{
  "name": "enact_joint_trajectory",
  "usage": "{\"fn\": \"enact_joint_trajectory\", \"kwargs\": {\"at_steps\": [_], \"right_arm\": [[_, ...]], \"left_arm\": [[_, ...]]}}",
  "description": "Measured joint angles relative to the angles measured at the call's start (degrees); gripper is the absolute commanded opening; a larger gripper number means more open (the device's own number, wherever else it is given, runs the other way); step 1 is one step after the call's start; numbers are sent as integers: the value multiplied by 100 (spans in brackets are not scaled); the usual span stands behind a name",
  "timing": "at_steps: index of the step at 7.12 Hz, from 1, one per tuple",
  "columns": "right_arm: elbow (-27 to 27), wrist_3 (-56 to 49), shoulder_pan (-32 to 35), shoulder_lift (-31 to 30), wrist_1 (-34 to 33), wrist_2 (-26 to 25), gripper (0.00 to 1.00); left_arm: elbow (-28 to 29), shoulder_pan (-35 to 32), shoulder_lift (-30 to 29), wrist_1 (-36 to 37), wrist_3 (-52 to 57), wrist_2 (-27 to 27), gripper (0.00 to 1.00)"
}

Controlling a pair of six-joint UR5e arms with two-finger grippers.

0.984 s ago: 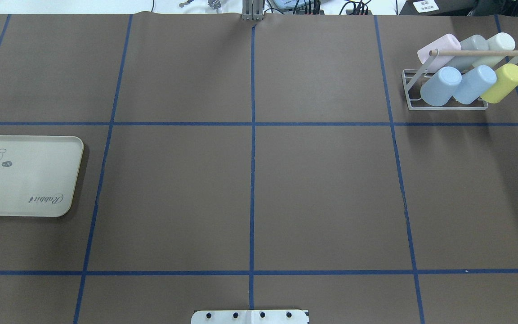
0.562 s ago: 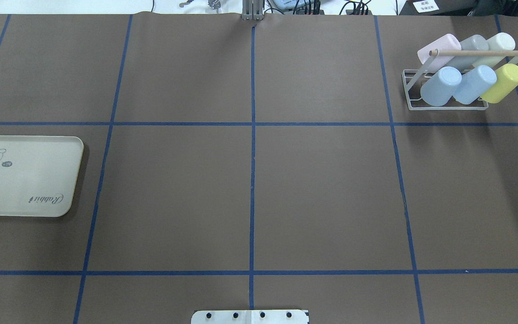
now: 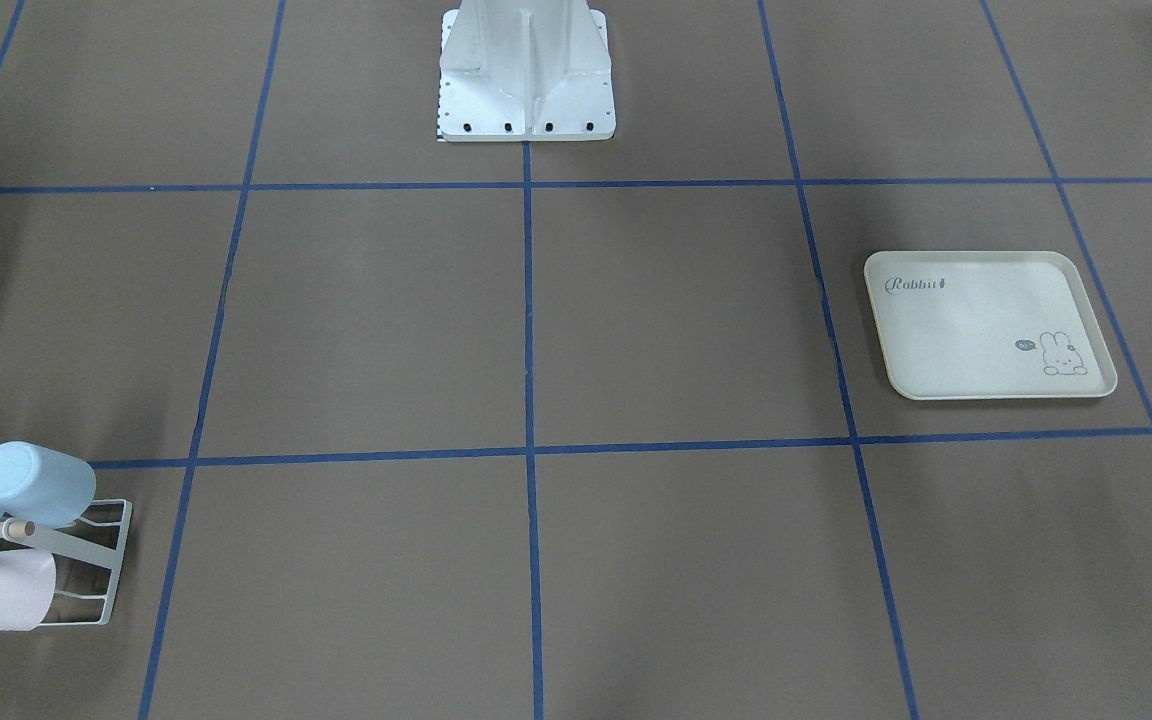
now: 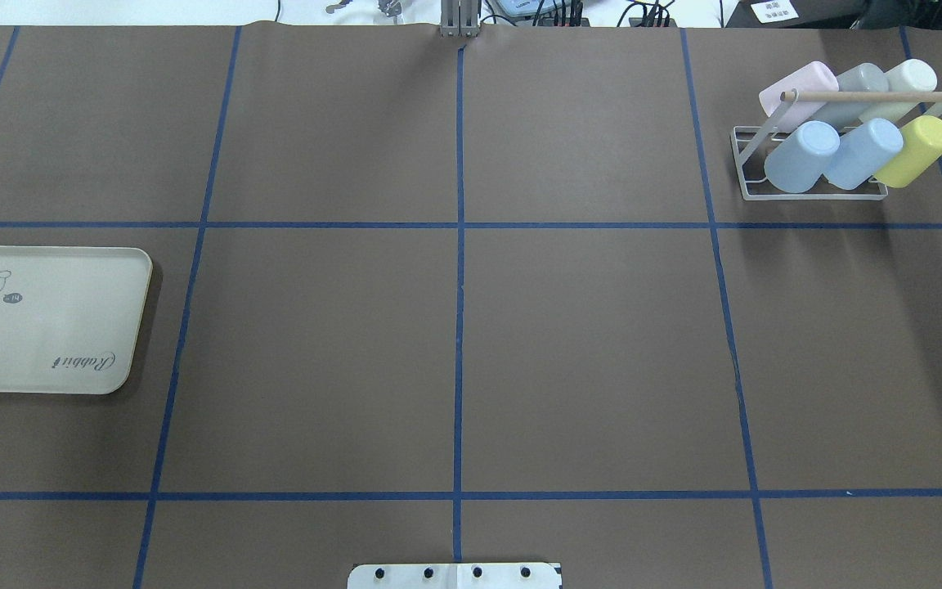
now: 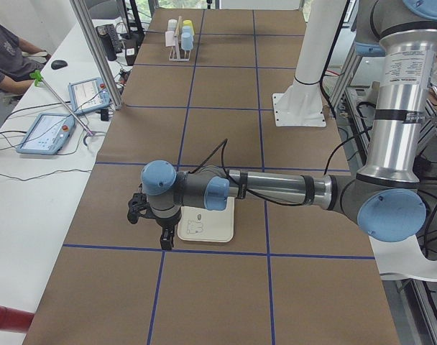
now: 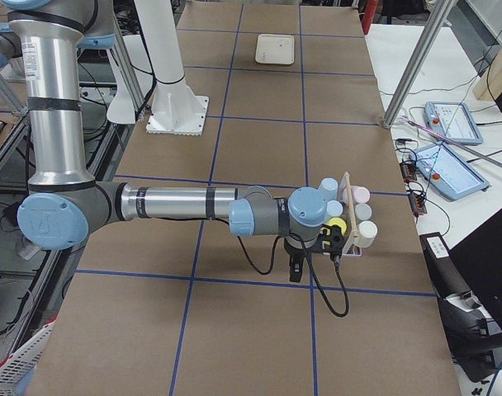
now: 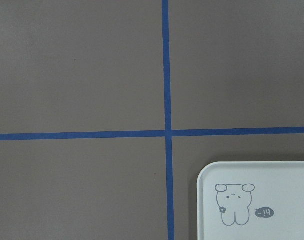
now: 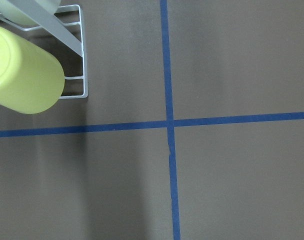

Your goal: Transfer IKEA cup to right arm and place on rack

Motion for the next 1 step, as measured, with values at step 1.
{"fn": "enact_joint_trajectory", "kwargs": {"at_steps": [1], "right_arm": [[0,0,0,0,0,0,100]], "left_arm": [[3,0,0,0,0,0,100]]}}
